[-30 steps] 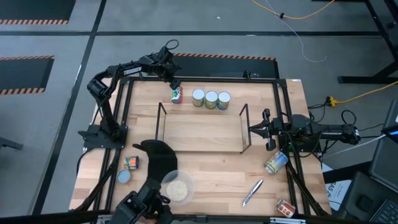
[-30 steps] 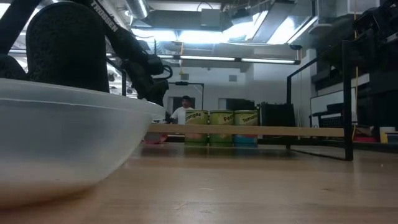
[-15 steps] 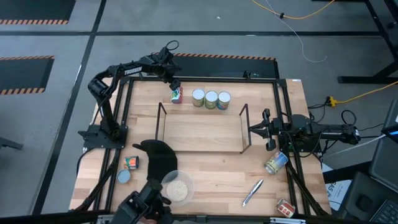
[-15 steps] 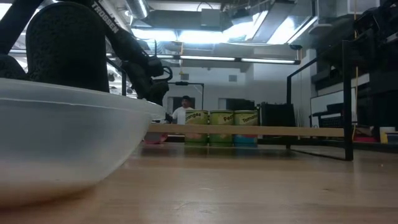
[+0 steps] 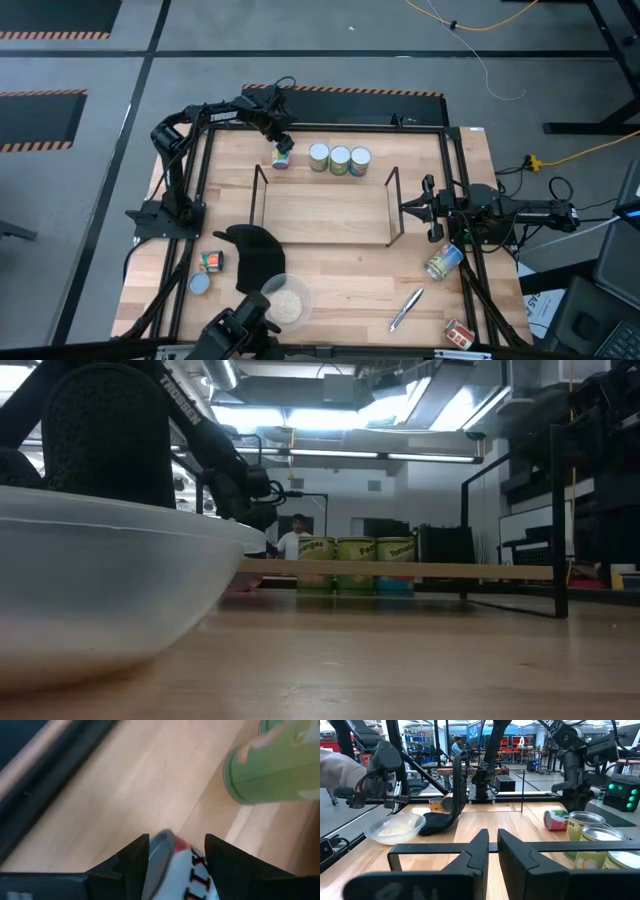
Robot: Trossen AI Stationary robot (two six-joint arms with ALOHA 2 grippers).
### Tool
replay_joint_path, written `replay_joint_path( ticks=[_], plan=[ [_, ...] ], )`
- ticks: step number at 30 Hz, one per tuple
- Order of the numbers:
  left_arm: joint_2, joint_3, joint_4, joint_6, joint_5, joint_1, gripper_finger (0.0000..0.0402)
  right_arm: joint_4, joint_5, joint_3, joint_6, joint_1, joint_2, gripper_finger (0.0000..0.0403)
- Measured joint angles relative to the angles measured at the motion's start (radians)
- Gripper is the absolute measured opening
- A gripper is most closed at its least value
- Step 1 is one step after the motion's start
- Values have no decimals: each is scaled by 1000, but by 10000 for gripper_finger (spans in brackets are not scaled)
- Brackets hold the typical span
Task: Pick and place cans onto a shelf
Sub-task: Put the canned mixed fruit on the shelf
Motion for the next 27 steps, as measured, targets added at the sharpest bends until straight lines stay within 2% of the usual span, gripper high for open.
replay_joint_path(
  ticks=[5, 16, 27],
  plan=[
    [5, 0, -25, -1, 0, -5, 175, 0, 0, 0, 0, 0, 0, 46],
    [5, 0, -85, -4, -27, -5, 113, 0, 0, 0, 0, 0, 0, 46],
    [5, 0, -85, -21, -30, -5, 12, 0, 0, 0, 0, 0, 0, 46]
  ],
)
